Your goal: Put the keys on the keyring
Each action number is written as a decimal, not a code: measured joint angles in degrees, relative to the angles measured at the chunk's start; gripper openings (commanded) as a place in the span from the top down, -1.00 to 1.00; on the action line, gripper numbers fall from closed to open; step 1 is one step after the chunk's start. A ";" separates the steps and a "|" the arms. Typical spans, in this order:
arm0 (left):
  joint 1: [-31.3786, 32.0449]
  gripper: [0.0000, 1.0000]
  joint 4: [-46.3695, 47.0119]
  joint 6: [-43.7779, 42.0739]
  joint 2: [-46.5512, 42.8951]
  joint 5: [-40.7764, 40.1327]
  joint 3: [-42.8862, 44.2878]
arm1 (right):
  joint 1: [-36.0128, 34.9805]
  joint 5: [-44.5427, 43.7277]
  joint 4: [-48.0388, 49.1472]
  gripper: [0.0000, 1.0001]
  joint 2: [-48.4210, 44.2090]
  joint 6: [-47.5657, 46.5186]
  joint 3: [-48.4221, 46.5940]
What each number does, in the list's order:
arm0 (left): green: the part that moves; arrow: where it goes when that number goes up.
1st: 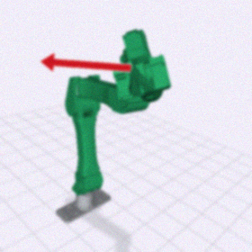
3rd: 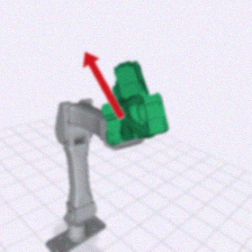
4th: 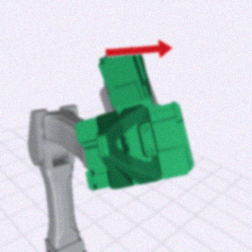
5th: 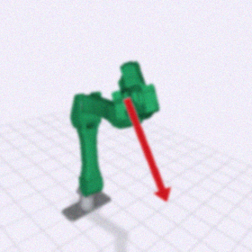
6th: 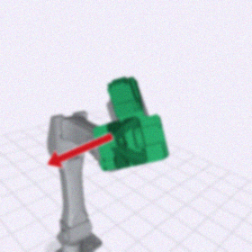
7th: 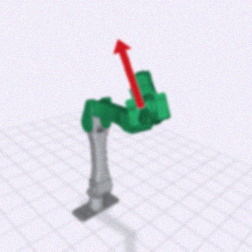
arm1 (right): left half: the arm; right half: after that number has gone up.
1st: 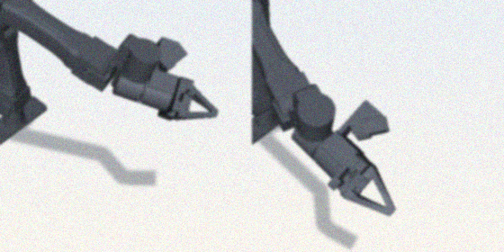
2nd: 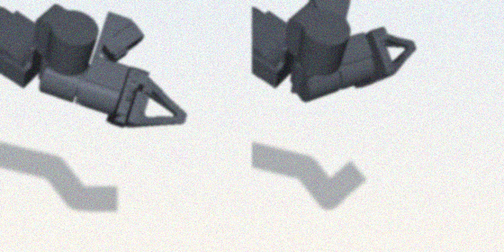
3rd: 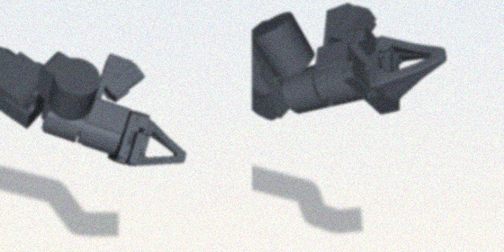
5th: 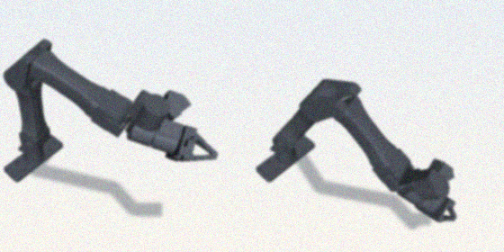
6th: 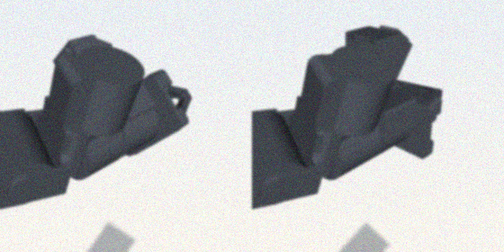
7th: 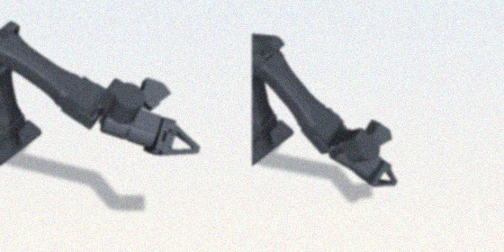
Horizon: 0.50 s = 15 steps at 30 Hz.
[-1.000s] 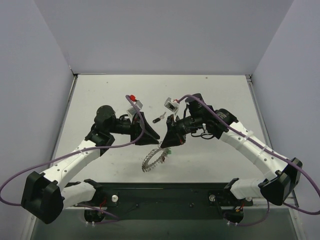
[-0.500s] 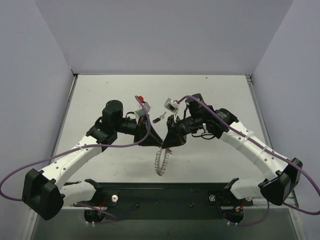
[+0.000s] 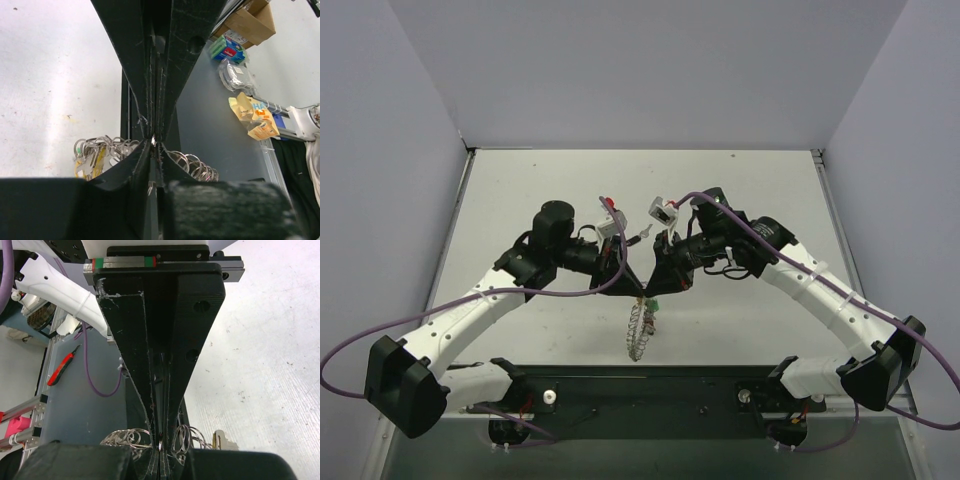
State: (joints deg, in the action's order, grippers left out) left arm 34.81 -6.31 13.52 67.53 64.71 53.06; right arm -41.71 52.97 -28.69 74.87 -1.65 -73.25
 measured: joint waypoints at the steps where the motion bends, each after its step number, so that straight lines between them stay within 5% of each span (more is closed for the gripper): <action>1: 0.04 0.75 -0.57 -0.37 0.00 -0.24 0.24 | 0.00 0.00 -0.07 1.00 0.00 0.00 0.00; 3: 0.15 1.00 -1.33 -0.79 0.00 -0.57 0.50 | 0.00 0.00 -0.07 1.00 -0.02 0.00 0.00; 10: 0.81 1.00 -2.23 -1.79 0.00 -2.47 0.79 | 0.00 -0.70 -0.70 0.96 -0.02 -0.11 0.00; 15: 1.16 1.00 -0.52 -0.68 -0.50 -5.20 0.24 | 0.31 -3.61 0.31 -0.02 -0.68 1.53 0.00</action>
State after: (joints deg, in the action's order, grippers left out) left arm 35.97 -6.83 12.84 67.02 59.51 53.30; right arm -41.41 49.36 -28.38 74.19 -0.12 -73.25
